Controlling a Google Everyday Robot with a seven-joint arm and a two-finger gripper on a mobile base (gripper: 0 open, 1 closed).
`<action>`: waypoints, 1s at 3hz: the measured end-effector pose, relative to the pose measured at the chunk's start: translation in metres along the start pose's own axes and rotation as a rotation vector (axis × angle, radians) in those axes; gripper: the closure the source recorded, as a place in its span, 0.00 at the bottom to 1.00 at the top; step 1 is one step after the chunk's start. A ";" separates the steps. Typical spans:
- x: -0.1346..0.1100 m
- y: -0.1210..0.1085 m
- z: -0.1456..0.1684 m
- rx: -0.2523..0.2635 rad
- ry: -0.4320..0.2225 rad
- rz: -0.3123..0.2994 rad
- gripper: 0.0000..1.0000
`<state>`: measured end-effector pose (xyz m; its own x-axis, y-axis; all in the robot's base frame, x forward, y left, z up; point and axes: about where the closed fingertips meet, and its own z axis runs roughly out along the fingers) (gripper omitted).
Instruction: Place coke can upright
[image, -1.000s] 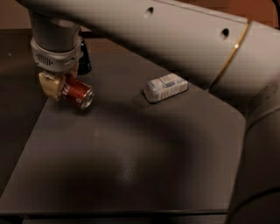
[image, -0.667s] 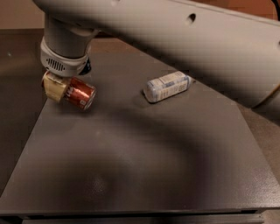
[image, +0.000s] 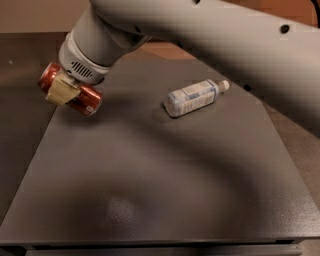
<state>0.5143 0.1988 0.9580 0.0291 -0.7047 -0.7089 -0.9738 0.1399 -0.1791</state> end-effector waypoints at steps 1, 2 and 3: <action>-0.008 0.000 -0.007 -0.038 -0.141 -0.039 1.00; -0.005 0.008 -0.010 -0.070 -0.258 -0.069 1.00; 0.003 0.017 -0.013 -0.085 -0.351 -0.090 1.00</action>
Offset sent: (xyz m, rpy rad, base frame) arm -0.0196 -0.0135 0.0068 0.3700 -0.0778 0.2388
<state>0.4952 0.1903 0.9614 0.1764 -0.4278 -0.8865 -0.9787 0.0201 -0.2045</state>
